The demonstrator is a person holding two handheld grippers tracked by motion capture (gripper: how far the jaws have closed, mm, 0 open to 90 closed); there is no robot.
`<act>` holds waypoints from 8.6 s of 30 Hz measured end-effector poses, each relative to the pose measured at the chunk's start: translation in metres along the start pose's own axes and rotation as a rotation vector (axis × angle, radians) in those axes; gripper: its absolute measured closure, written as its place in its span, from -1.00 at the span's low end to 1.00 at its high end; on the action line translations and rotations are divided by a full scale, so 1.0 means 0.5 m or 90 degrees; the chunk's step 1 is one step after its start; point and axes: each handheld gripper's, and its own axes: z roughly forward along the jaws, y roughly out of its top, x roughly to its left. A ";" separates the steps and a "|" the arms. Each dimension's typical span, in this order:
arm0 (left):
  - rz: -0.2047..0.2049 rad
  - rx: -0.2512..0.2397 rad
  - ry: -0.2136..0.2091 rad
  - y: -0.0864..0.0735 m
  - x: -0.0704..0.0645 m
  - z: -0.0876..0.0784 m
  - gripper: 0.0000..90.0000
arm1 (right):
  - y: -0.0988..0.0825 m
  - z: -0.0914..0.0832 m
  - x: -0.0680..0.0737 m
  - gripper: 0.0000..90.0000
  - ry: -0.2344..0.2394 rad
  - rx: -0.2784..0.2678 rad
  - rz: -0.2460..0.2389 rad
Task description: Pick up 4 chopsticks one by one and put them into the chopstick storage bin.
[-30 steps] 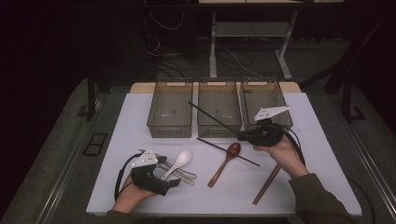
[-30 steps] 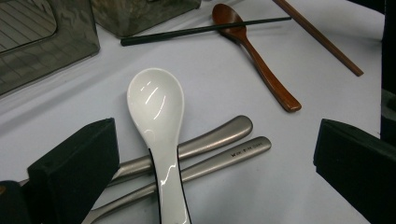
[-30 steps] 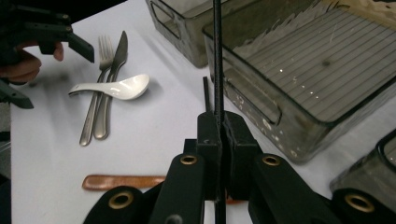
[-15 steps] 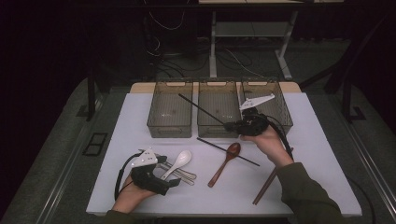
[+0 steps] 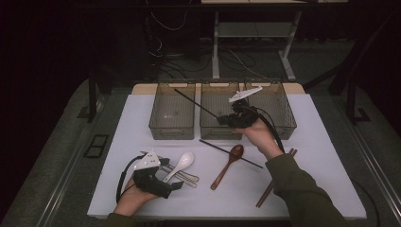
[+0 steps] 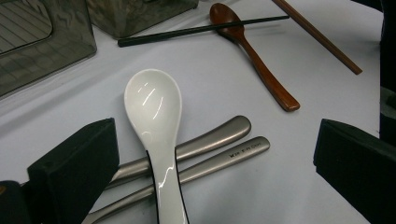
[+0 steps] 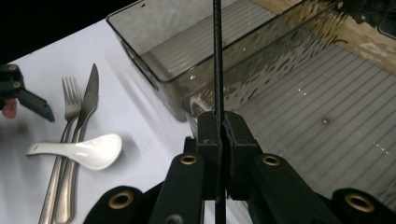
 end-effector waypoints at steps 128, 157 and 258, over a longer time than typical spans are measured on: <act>0.018 -0.002 0.002 0.000 0.000 -0.002 -1.00 | -0.027 -0.047 0.019 0.04 0.033 -0.006 -0.073; 0.010 0.003 0.007 -0.001 0.001 -0.002 -1.00 | -0.225 -0.126 -0.018 0.02 0.022 0.026 -0.028; 0.013 0.010 0.005 -0.001 -0.001 0.000 -1.00 | -0.251 -0.086 -0.010 0.90 0.073 0.101 -0.079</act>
